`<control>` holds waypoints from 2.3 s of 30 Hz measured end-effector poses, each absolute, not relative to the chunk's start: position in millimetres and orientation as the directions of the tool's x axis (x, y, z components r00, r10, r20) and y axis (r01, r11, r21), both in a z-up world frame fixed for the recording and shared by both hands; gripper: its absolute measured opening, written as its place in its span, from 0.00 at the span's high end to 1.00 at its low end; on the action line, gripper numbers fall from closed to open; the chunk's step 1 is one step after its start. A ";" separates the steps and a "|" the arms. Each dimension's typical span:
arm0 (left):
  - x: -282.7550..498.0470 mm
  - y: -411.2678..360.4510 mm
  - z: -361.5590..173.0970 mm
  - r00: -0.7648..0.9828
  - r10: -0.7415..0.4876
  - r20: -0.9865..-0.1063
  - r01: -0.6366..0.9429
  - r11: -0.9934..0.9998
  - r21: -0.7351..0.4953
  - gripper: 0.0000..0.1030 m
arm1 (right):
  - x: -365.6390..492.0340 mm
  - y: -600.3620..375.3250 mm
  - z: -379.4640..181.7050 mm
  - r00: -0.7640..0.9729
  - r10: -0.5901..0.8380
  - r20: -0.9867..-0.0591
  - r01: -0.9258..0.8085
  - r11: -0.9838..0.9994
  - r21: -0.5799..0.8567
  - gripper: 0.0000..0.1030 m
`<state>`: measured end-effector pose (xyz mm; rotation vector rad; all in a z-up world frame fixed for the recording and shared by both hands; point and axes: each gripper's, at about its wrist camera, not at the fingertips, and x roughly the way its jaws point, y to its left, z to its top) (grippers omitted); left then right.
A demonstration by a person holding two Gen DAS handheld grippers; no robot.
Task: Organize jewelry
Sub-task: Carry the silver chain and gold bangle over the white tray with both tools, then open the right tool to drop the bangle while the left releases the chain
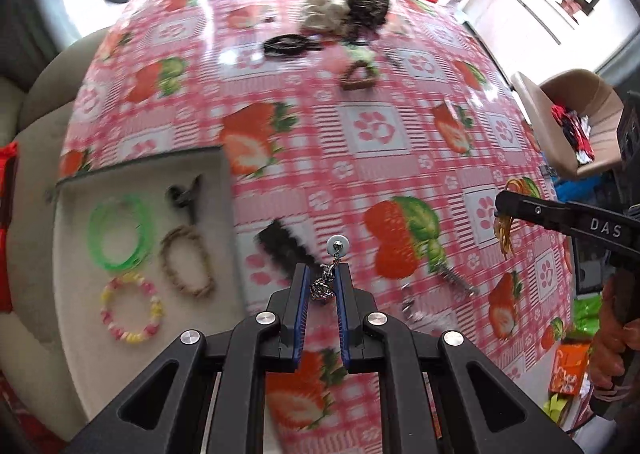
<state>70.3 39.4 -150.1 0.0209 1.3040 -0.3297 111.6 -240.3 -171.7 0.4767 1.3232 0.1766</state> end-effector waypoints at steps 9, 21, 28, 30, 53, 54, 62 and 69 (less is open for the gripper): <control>42.8 119.8 -151.2 0.235 -0.159 -0.959 0.094 0.986 -0.141 0.81 | 117.2 -139.3 -158.3 0.184 0.494 -0.850 -0.044 0.868 0.495 0.86; 11.8 194.8 -181.1 0.202 -0.054 -0.978 -0.070 0.995 -0.070 0.81 | 100.7 -12.0 -176.4 0.019 0.539 -0.842 -0.217 0.824 0.523 0.86; 12.7 206.0 -211.3 0.160 -0.025 -0.987 -0.106 0.994 -0.042 0.81 | 94.1 18.9 -212.2 -0.076 0.499 -0.864 -0.238 0.832 0.501 0.86; 16.2 207.8 -216.6 0.159 -0.026 -0.987 -0.114 0.992 -0.045 0.81 | 95.8 22.7 -221.5 -0.088 0.480 -0.873 -0.237 0.841 0.487 0.86; 63.4 200.1 -220.0 0.202 0.045 -0.978 -0.075 0.997 0.030 0.81 | 145.0 22.0 -238.8 -0.047 0.415 -0.909 -0.259 0.873 0.412 0.85; 63.0 200.0 -218.2 0.203 0.042 -0.978 -0.081 0.996 0.026 0.81 | 144.7 21.1 -238.6 -0.053 0.418 -0.907 -0.256 0.872 0.417 0.84; 52.7 194.5 -203.5 0.222 0.069 -0.973 -0.074 0.996 0.053 0.81 | 143.0 17.3 -221.9 -0.040 0.469 -0.882 -0.258 0.849 0.462 0.61; 50.4 187.9 -188.3 0.238 0.082 -0.968 -0.063 0.996 0.069 0.80 | 142.3 -7.4 -188.4 0.035 0.507 -0.861 -0.228 0.843 0.487 0.58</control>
